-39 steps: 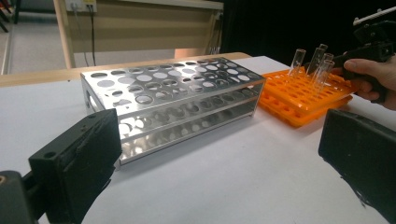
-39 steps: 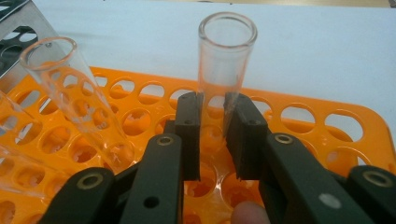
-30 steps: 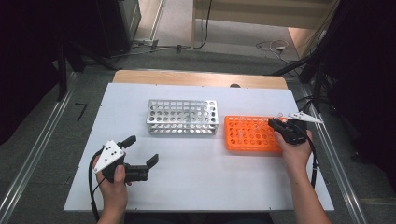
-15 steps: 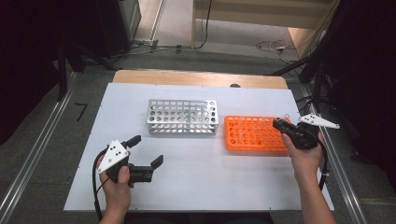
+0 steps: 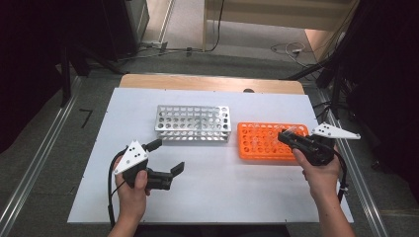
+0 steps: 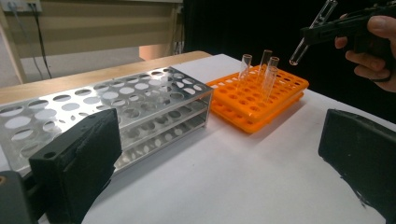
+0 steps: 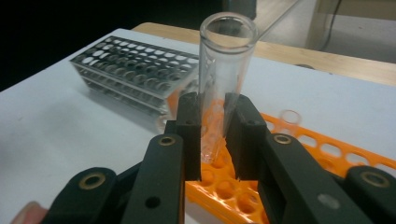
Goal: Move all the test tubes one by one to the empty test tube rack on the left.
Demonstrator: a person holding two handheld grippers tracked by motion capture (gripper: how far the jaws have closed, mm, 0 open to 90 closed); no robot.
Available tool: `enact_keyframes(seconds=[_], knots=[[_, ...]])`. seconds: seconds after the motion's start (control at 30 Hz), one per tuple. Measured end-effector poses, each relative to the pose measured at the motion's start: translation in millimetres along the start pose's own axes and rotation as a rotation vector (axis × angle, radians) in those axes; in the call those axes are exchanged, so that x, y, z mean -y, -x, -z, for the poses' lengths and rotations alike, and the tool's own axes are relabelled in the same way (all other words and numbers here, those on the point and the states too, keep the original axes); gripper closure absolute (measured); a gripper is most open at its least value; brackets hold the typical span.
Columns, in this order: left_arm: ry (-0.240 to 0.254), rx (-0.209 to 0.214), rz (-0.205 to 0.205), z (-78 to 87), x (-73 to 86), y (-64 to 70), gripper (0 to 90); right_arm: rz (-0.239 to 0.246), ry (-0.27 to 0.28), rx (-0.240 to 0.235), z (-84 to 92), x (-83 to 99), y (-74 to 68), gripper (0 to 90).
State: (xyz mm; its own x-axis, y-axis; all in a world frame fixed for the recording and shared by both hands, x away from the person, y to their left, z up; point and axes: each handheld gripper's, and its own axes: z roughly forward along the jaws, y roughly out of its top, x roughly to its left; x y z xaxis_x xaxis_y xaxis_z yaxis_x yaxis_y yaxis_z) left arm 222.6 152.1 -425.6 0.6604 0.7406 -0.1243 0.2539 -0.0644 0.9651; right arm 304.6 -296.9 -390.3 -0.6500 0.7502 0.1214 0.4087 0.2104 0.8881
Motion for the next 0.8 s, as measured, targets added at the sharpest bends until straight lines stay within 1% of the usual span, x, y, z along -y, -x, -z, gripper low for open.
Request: enact_keyframes(seconds=[0.03,0.07,0.1,0.13,0.27,0.3,0.33,0.37,0.4,0.43,0.47,0.5,0.53,0.57,0.63,0.7,0.73,0.8], knots=[[0.0,0.0,0.0,0.0,0.0,0.0,0.0,0.01,-0.002,-0.004,-0.6,-0.9,-4.0,73.9],[0.006,0.007,0.007,-2.5,-4.3,-0.8,0.0,0.016,-0.002,-0.016,-1.7,-1.6,-7.9,74.0],[0.006,0.007,0.007,-2.5,-4.3,-0.8,0.0,0.016,-0.002,-0.016,-1.7,-1.6,-7.9,74.0],[0.008,0.01,0.012,-5.2,-7.7,-1.1,0.0,0.032,-0.009,-0.031,-4.4,-2.7,-15.6,74.0],[0.005,0.006,0.015,-11.6,-11.0,0.5,0.6,0.063,-0.027,-0.078,-12.2,-4.1,-30.0,74.0],[-0.005,0.01,0.012,-16.6,-12.7,2.1,0.6,0.069,-0.032,-0.089,-14.5,-4.1,-33.6,74.0],[-0.005,0.01,0.012,-16.6,-12.7,2.1,0.7,0.074,-0.036,-0.103,-17.0,-3.7,-37.6,74.0],[-0.009,0.022,0.015,-21.7,-14.0,3.2,0.7,0.082,-0.042,-0.112,-19.5,-3.4,-41.5,74.0],[-0.012,0.025,0.016,-24.4,-14.8,3.7,0.7,0.092,-0.047,-0.122,-22.2,-2.9,-45.2,74.0],[-0.012,0.025,0.016,-24.4,-14.8,3.7,0.7,0.092,-0.047,-0.122,-22.2,-2.9,-45.2,74.0],[-0.011,0.039,0.019,-29.4,-16.5,4.8,0.7,0.1,-0.06,-0.143,-27.6,-1.5,-52.1,73.9],[-0.011,0.039,0.019,-29.4,-16.5,4.8,0.7,0.102,-0.068,-0.15,-30.1,-0.6,-55.3,74.0],[-0.007,0.05,0.023,-34.2,-19.0,6.6,0.7,0.106,-0.074,-0.158,-32.7,0.3,-58.1,73.9],[-0.007,0.05,0.023,-34.2,-19.0,6.6,0.7,0.106,-0.074,-0.158,-32.7,0.3,-58.1,73.9],[-0.005,0.058,0.022,-39.1,-21.5,9.5,0.7,0.117,-0.086,-0.186,-39.3,2.8,-65.2,74.0],[-0.008,0.079,0.011,-46.7,-22.6,14.2,0.7,0.128,-0.087,-0.196,-42.1,4.3,-69.7,74.0],[-0.008,0.079,0.011,-46.7,-22.6,14.2,0.7,0.124,-0.087,-0.202,-43.1,5.1,-71.4,74.0],[-0.017,0.097,0.006,-50.5,-21.8,17.4,0.7,0.128,-0.09,-0.217,-45.7,7.3,-74.7,74.0]])
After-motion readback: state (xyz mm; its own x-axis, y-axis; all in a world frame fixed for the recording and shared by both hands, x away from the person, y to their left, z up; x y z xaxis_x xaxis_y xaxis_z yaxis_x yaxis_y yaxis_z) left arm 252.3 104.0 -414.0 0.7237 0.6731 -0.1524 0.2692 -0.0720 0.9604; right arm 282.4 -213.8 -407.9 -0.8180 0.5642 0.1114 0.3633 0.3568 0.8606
